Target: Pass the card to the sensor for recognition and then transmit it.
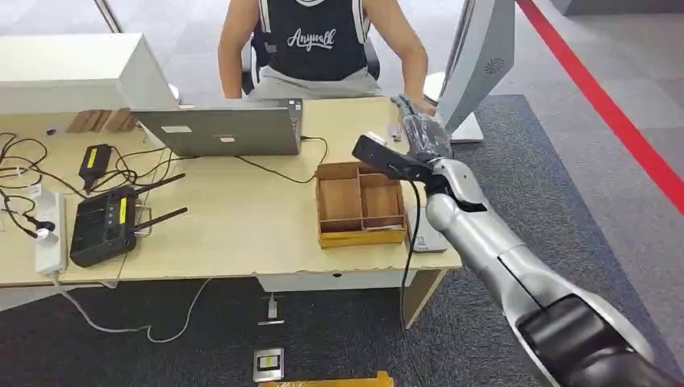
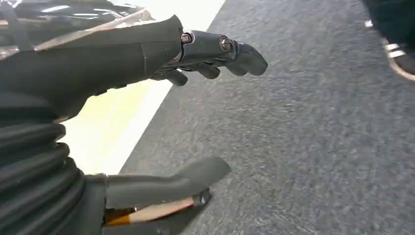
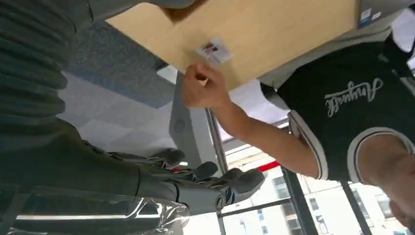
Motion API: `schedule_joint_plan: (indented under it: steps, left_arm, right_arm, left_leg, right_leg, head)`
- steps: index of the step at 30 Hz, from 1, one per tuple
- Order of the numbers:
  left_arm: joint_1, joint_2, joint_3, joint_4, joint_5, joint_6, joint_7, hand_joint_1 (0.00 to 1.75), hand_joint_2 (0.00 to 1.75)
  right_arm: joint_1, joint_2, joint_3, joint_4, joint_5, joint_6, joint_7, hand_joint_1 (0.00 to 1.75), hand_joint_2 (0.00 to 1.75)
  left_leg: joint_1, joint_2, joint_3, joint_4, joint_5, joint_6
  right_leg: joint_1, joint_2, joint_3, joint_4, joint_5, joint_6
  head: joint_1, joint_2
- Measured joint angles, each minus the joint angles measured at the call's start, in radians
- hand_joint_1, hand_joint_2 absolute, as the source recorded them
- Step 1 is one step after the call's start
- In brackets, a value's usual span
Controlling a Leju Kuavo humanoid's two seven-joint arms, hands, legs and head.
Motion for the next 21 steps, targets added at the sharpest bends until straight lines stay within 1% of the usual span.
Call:
schedule_joint_plan:
  steps: [5, 7, 9, 12, 19, 21]
  left_arm:
    - [0.001, -0.006, 0.017, 0.000, 0.008, 0.014, 0.003, 0.00, 0.00]
    - [0.001, -0.007, 0.025, 0.000, 0.008, 0.016, 0.003, 0.00, 0.00]
    - [0.001, -0.008, 0.028, 0.000, 0.008, 0.019, 0.003, 0.00, 0.00]
    - [0.001, -0.011, 0.031, 0.000, 0.008, 0.020, 0.002, 0.00, 0.00]
    - [-0.001, -0.013, 0.031, 0.000, 0.009, 0.020, 0.002, 0.00, 0.00]
    - [-0.001, -0.013, 0.031, 0.000, 0.013, 0.020, 0.002, 0.00, 0.00]
  right_arm:
    - [0.145, -0.062, -0.004, -0.204, -0.022, 0.040, 0.000, 0.00, 1.75]
    - [0.191, -0.080, -0.004, -0.260, -0.026, 0.053, -0.004, 0.00, 1.75]
    - [0.205, -0.090, -0.005, -0.291, -0.027, 0.059, -0.004, 0.00, 1.75]
    - [0.238, -0.121, -0.006, -0.376, -0.029, 0.062, -0.004, 0.00, 1.75]
    - [0.260, -0.144, -0.011, -0.449, -0.030, 0.064, -0.003, 0.00, 1.75]
    - [0.264, -0.149, -0.011, -0.462, -0.036, 0.076, -0.008, 0.00, 1.75]
  left_leg:
    - [0.000, 0.000, 0.000, 0.000, 0.000, 0.001]
    - [0.000, 0.000, -0.001, 0.000, -0.001, 0.001]
    - [-0.001, 0.001, 0.000, 0.000, -0.001, 0.000]
    - [0.000, 0.001, 0.000, 0.000, -0.001, 0.000]
    - [0.000, 0.002, 0.000, 0.000, 0.000, 0.000]
    - [0.000, 0.002, 0.000, 0.000, 0.000, 0.000]
  right_leg:
    - [0.000, 0.000, 0.000, 0.000, 0.000, 0.000]
    - [0.000, 0.000, 0.000, -0.001, 0.000, 0.000]
    - [-0.001, 0.001, 0.000, -0.001, 0.000, 0.000]
    - [0.000, 0.001, 0.000, -0.001, 0.000, 0.000]
    - [0.000, 0.001, 0.000, 0.000, 0.001, -0.001]
    - [0.000, 0.001, 0.000, -0.001, 0.001, -0.001]
  head:
    - [0.001, 0.000]
    - [0.001, 0.000]
    - [0.000, 0.000]
    - [0.002, 0.000]
    - [0.001, 0.000]
    - [0.001, 0.000]
